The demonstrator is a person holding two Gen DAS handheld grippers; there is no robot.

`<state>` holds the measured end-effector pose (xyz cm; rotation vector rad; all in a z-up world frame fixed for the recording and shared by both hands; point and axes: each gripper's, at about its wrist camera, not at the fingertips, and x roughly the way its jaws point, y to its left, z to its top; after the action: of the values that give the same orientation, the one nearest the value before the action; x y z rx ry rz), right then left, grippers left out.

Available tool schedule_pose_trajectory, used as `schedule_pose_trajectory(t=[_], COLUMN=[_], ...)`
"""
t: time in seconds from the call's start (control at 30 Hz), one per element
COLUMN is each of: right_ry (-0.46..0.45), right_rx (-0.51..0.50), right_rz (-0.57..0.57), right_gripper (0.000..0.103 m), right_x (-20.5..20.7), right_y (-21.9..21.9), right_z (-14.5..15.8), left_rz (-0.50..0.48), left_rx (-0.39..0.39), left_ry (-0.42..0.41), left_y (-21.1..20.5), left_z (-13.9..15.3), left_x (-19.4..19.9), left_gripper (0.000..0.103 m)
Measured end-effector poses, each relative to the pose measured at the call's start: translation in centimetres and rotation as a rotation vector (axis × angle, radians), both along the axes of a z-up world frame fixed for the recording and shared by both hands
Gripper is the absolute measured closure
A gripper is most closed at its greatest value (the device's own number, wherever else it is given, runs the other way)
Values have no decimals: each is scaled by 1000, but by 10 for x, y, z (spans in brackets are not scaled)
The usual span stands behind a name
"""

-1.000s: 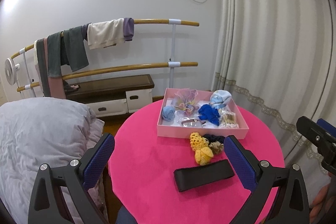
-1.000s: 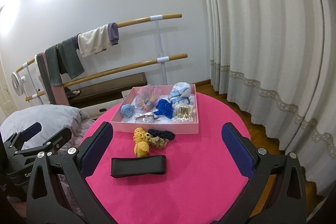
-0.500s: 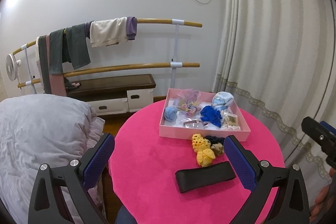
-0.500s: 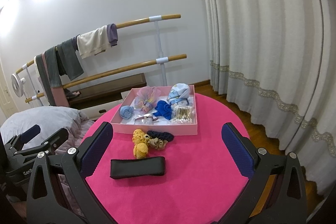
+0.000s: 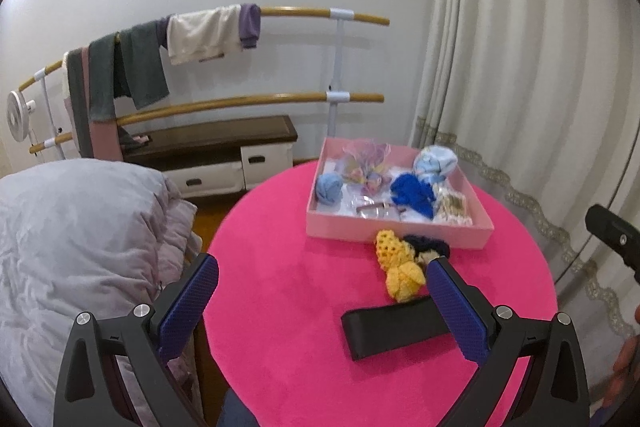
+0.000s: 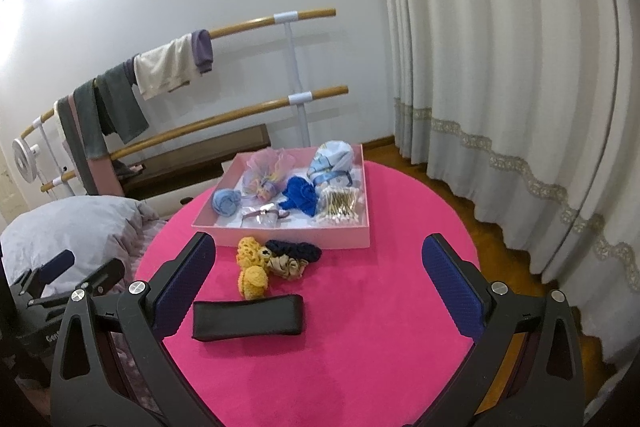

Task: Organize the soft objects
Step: 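Withdraw both tools from the box and move toward the black band, then grasp the black fabric band with the left tool while the right tool grasps the beige scrunchie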

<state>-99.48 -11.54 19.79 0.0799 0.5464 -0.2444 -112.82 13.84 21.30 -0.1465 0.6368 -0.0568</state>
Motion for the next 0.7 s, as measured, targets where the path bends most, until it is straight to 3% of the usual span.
schedule_pose_trajectory(t=[0.33, 0.47, 0.7], right_ry=[101, 145, 192], right_rx=[30, 49, 73], right_rz=[-17, -21, -39], right_gripper=[0, 0, 0], right_x=[30, 40, 53], right_y=[-17, -24, -37], right_z=[-37, -54, -73], left_rz=[-108, -199, -427], left_rx=[19, 49, 233], left_ry=[94, 116, 119], left_y=[-21, -33, -67], left_z=[-48, -68, -101], left_x=[49, 67, 87], left_gripper=[0, 0, 0])
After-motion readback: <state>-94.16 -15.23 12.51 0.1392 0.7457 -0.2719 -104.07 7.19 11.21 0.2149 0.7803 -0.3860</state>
